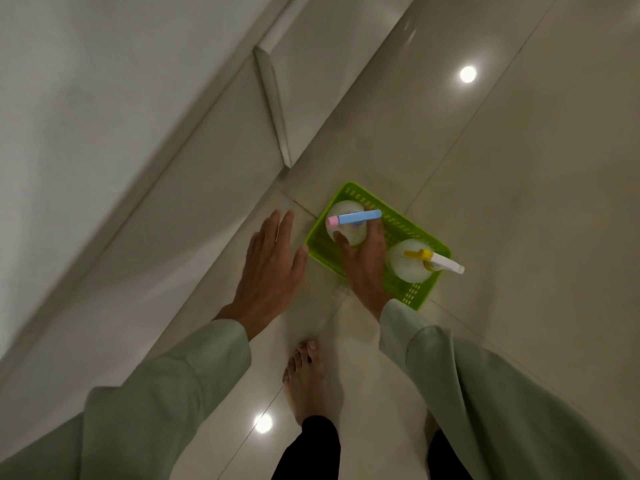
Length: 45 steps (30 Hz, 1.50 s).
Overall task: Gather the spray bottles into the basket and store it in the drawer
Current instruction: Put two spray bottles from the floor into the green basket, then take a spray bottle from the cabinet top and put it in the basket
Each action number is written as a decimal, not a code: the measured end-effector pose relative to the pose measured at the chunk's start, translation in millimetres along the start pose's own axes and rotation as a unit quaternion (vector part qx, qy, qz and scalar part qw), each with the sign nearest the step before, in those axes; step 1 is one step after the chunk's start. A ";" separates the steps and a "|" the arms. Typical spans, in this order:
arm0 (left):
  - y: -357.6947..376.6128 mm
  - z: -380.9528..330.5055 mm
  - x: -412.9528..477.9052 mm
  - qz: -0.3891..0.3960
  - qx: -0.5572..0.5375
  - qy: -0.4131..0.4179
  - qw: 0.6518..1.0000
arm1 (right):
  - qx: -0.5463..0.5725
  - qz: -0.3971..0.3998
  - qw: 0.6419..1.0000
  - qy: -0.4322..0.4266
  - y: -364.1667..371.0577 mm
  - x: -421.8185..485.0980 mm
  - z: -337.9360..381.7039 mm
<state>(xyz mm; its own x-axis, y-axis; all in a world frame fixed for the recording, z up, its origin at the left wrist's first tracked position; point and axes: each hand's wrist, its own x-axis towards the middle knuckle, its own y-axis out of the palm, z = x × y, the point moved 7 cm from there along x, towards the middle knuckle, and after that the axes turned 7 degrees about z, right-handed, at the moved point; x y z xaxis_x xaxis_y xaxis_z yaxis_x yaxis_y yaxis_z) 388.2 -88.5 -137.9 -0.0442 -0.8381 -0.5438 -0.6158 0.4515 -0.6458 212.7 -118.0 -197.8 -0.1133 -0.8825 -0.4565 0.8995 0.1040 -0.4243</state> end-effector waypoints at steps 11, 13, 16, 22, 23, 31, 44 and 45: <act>-62.8 -62.1 -89.9 -0.045 -0.015 -0.007 0.999 | -0.008 0.100 0.995 0.022 -52.1 -97.7 77.6; -84.1 -79.3 -120.7 -0.064 -0.027 -0.011 0.998 | -0.008 0.123 0.992 -0.006 -66.3 -123.7 114.9; -121.2 -105.2 -166.5 -0.104 -0.038 -0.021 0.994 | -0.043 0.140 0.984 -0.098 -90.7 -157.0 184.4; -202.1 -129.6 -269.7 -0.210 -0.065 -0.066 0.973 | -0.098 0.196 0.947 -0.233 -112.4 -218.7 320.6; -213.1 -127.9 -286.6 -0.226 -0.069 -0.074 0.969 | -0.109 0.214 0.936 -0.256 -110.4 -230.4 339.4; -299.0 -56.2 -392.1 -0.320 -0.097 -0.130 0.934 | -0.140 0.290 0.892 -0.318 -24.5 -304.6 430.6; -383.2 155.4 -381.1 -0.306 -0.106 -0.159 0.933 | -0.277 0.291 0.852 -0.335 232.6 -292.7 487.0; -387.4 165.4 -374.3 -0.305 -0.108 -0.156 0.933 | -0.293 0.287 0.843 -0.348 248.6 -287.6 491.3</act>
<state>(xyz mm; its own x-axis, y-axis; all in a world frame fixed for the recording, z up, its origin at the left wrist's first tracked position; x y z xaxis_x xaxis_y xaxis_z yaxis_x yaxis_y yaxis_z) 773.4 100.9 227.2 0.5767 -0.7737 -0.2625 -0.5969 -0.1796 -0.7819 676.2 -63.7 212.2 0.7283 -0.6432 -0.2362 0.3349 0.6349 -0.6962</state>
